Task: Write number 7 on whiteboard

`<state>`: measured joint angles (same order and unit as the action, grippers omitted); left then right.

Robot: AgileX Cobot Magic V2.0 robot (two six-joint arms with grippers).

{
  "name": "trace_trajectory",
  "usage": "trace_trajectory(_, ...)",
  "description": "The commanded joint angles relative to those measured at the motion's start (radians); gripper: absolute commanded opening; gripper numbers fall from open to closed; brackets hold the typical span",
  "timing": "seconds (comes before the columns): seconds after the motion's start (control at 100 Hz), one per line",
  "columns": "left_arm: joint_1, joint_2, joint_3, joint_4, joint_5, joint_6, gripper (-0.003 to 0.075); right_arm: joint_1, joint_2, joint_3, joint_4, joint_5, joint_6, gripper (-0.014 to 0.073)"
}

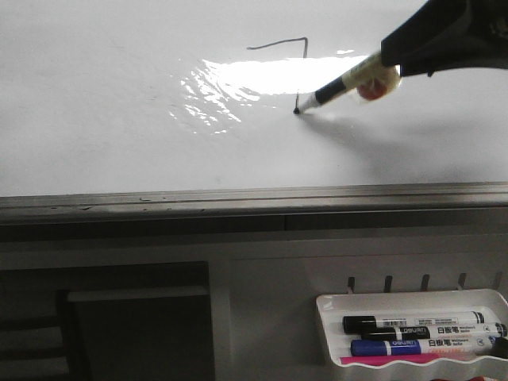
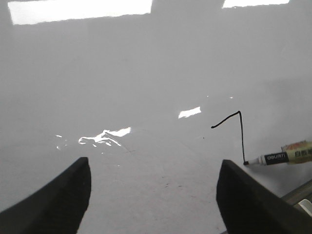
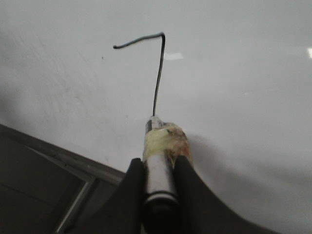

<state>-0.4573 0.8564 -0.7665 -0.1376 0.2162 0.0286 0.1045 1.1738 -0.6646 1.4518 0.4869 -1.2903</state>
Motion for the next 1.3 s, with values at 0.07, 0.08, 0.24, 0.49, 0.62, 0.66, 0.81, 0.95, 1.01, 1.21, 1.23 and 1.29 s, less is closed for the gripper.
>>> trace_trajectory(0.07,0.005,-0.007,-0.025,-0.011,-0.074,-0.009,0.0491,-0.012,-0.022,0.025,-0.030,-0.047,0.001,-0.0054)
trace_trajectory(0.08,0.005,-0.007,-0.025,-0.011,-0.074,-0.009,0.0491,-0.012,-0.025,0.025,-0.030,-0.044,0.001,-0.0054)
trace_trajectory(0.24,0.005,-0.007,-0.025,-0.011,-0.074,-0.009,0.0491,-0.012,-0.136,0.025,-0.028,0.032,0.019,-0.0054)
trace_trajectory(0.49,-0.093,0.006,-0.027,-0.011,-0.078,0.062,0.0491,-0.012,-0.259,-0.028,-0.076,0.144,0.106,-0.0054)
trace_trajectory(0.62,-0.213,0.043,-0.027,-0.001,-0.097,0.093,0.0491,-0.012,-0.246,-0.102,-0.150,0.237,0.180,-0.0054)
trace_trajectory(0.66,-0.247,0.056,-0.027,-0.001,-0.111,0.101,0.0491,-0.012,-0.234,-0.130,-0.188,0.265,0.216,-0.0054)
trace_trajectory(0.81,-0.349,0.118,-0.028,0.061,-0.158,0.101,0.0491,-0.012,-0.176,-0.227,-0.316,0.405,0.316,-0.0054)
trace_trajectory(0.95,-0.426,0.177,-0.030,0.113,-0.189,0.101,0.0491,-0.012,-0.126,-0.288,-0.335,0.514,0.328,-0.0054)
trace_trajectory(1.01,-0.451,0.199,-0.037,0.129,-0.190,0.101,0.0491,-0.012,-0.117,-0.300,-0.335,0.529,0.329,-0.0054)
trace_trajectory(1.21,-0.471,0.270,-0.084,0.131,-0.188,0.101,0.0491,-0.010,-0.107,-0.307,-0.335,0.551,0.329,-0.0054)
trace_trajectory(1.23,-0.471,0.277,-0.090,0.131,-0.188,0.101,0.0491,-0.010,-0.107,-0.307,-0.335,0.553,0.329,-0.0054)
trace_trajectory(1.29,-0.471,0.294,-0.101,0.145,-0.185,0.101,0.0491,-0.010,-0.107,-0.307,-0.335,0.553,0.329,-0.0054)
